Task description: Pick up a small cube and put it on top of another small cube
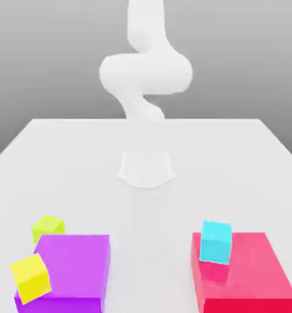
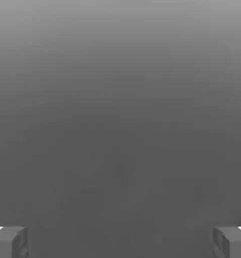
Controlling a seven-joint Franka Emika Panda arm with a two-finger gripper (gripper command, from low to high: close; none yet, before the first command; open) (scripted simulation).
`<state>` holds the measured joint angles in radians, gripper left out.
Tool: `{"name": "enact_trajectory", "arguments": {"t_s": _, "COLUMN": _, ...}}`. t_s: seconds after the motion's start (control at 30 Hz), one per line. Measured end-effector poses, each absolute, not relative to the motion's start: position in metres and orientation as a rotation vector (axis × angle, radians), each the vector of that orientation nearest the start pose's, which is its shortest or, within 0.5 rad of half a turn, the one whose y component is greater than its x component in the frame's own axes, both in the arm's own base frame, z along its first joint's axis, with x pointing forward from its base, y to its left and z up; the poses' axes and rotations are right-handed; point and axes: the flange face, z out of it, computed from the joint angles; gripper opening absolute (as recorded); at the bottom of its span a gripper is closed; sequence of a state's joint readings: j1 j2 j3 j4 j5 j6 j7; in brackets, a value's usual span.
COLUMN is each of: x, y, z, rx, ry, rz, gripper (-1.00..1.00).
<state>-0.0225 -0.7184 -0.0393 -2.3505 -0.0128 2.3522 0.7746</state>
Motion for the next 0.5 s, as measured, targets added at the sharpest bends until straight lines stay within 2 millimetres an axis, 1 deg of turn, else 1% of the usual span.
{"name": "enact_trajectory", "arguments": {"t_s": 0.03, "x": 0.391, "y": -0.043, "z": 0.637, "rx": -2.511, "ry": 1.129, "rz": -0.911, "gripper": 0.00}}
{"name": "enact_trajectory", "arguments": {"t_s": 0.1, "x": 0.410, "y": -0.070, "z": 0.587, "rx": -2.552, "ry": 1.192, "rz": -0.830, "gripper": 0.00}}
{"name": "enact_trajectory", "arguments": {"t_s": 0.17, "x": 0.421, "y": -0.098, "z": 0.538, "rx": -2.587, "ry": 1.253, "rz": -0.746, "gripper": 0.00}}
{"name": "enact_trajectory", "arguments": {"t_s": 0.23, "x": 0.424, "y": -0.123, "z": 0.489, "rx": -2.616, "ry": 1.312, "rz": -0.659, "gripper": 0.00}}
{"name": "enact_trajectory", "arguments": {"t_s": 0.3, "x": 0.421, "y": -0.148, "z": 0.440, "rx": -2.639, "ry": 1.370, "rz": -0.570, "gripper": 0.00}}
{"name": "enact_trajectory", "arguments": {"t_s": 0.37, "x": 0.412, "y": -0.170, "z": 0.393, "rx": -2.657, "ry": 1.426, "rz": -0.477, "gripper": 0.00}}
{"name": "enact_trajectory", "arguments": {"t_s": 0.43, "x": 0.396, "y": -0.189, "z": 0.347, "rx": -2.669, "ry": 1.481, "rz": -0.381, "gripper": 0.00}}
{"name": "enact_trajectory", "arguments": {"t_s": 0.5, "x": 0.375, "y": -0.206, "z": 0.303, "rx": -2.676, "ry": 1.534, "rz": -0.281, "gripper": 0.00}}
